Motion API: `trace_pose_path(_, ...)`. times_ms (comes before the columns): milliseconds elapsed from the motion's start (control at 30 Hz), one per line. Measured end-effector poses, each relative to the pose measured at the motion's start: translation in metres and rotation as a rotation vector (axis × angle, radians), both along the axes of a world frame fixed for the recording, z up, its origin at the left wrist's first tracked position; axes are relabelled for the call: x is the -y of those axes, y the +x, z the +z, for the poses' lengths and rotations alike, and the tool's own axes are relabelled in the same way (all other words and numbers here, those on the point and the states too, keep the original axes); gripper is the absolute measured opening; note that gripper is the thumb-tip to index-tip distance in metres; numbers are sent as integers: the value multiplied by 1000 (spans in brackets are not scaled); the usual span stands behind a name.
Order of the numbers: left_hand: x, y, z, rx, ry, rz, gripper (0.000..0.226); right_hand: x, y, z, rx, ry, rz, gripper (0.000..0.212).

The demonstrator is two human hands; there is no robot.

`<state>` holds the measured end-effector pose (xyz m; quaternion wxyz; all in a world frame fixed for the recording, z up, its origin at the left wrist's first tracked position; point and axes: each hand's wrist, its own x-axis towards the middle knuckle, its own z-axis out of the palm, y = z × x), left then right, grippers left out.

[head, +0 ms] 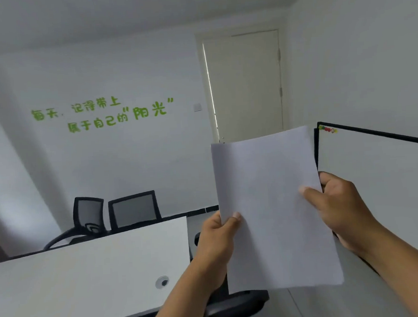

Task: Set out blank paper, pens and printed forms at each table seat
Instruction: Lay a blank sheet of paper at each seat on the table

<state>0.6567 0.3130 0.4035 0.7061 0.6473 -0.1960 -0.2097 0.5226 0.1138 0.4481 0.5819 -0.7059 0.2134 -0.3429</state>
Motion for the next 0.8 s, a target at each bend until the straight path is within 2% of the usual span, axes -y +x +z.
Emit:
trace_pose_path(167, -8, 40, -2, -62, -81, 118, 24, 5, 56, 0, 21, 83, 236, 19)
trace_pose_path(333, 11, 74, -7, -73, -117, 206, 25, 29, 104, -8, 6, 18, 354, 20)
trace_pose_path(600, 105, 115, -11, -64, -159, 332, 22, 135, 198, -19, 30, -58, 458, 19)
trace_pose_path(800, 153, 143, -11, -66, -145, 452, 25, 193, 267, -22, -14, -33, 576, 17)
